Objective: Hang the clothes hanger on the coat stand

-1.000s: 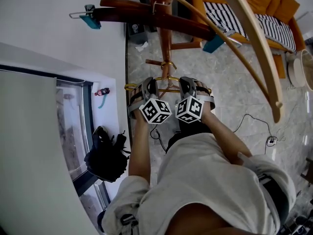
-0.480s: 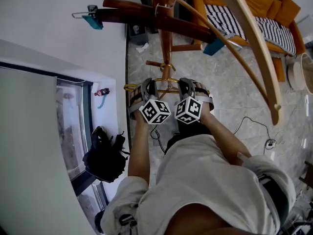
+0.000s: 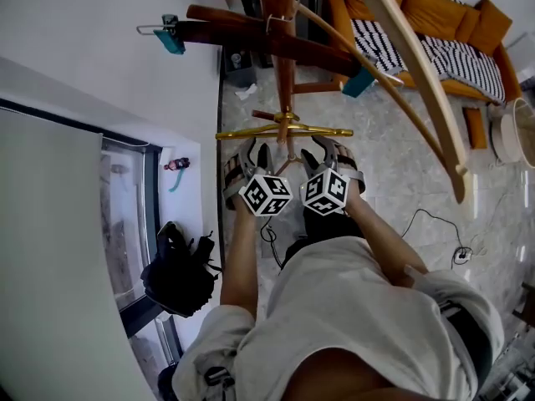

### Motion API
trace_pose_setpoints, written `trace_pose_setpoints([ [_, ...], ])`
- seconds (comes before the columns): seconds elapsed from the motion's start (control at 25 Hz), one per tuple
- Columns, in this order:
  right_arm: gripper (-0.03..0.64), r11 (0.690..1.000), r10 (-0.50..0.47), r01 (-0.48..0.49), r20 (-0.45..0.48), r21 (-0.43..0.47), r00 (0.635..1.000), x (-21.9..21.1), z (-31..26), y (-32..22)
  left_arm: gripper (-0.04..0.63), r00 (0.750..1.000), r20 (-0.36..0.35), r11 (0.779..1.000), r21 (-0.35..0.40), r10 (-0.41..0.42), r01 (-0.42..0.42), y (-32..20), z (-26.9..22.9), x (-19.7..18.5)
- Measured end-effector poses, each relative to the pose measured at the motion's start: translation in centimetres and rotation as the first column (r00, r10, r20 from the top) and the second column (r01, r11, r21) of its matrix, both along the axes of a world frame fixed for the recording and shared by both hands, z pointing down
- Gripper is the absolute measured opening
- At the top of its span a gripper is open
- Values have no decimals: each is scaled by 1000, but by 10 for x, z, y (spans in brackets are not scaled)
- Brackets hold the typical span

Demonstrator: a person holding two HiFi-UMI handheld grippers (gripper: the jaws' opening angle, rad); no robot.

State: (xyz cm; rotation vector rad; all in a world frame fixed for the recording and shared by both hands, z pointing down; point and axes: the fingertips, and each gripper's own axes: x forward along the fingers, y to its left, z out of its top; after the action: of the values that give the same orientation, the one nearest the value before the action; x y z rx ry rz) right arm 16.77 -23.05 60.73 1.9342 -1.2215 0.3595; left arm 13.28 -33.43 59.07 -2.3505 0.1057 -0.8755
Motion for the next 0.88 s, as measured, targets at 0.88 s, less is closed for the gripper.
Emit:
trace_pose_setpoints([
  [0.88, 5, 872, 52, -70, 51, 485, 997, -54, -100, 29, 20, 824, -389, 793, -598, -412, 114, 48, -80, -91],
])
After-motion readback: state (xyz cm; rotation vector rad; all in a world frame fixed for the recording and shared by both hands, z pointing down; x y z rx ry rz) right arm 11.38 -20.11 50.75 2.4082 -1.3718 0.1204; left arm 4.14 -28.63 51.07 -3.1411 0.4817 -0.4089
